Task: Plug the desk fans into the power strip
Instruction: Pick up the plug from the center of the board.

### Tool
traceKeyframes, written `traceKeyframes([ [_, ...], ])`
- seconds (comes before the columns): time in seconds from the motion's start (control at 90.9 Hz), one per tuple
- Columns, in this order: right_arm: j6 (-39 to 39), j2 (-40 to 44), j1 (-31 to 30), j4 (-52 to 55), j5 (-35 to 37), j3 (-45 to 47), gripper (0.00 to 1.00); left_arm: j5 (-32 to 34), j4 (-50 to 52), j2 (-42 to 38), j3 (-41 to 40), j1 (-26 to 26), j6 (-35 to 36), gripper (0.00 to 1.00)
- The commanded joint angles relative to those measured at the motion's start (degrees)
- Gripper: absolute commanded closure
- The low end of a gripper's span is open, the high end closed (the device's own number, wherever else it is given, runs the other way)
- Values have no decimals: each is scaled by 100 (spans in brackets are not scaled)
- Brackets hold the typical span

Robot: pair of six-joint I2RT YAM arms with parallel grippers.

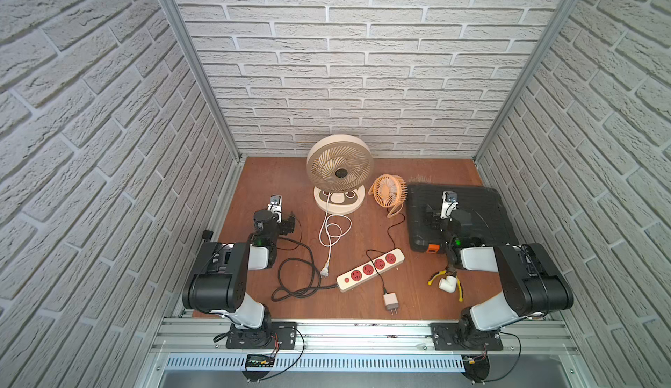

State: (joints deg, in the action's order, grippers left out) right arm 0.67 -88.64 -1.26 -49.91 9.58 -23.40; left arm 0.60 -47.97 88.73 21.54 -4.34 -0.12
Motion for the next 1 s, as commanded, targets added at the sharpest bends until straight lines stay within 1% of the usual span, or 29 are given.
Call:
traceKeyframes([
  [0.0,-49,-46,-25,-136,10,74,1,-49,-142,6,115,-41,-32,2],
  [0.726,-53,-48,-29,-127,13,67,1,-22,-134,2,123,-30,-10,2],
  [0.77,-69,-28,-25,-184,-8,110,1,32,-131,-11,127,-5,5,2],
  [0.803,-104,-8,-45,-285,-23,152,1,101,118,-115,205,38,27,2],
  [0.869,-165,137,-127,-183,77,182,1,464,567,-386,331,213,107,2],
  [0.913,-168,288,-153,-244,214,233,1,657,449,-540,218,296,146,2],
  [0.99,-275,832,-313,655,408,31,1,939,159,-817,-55,319,57,2],
])
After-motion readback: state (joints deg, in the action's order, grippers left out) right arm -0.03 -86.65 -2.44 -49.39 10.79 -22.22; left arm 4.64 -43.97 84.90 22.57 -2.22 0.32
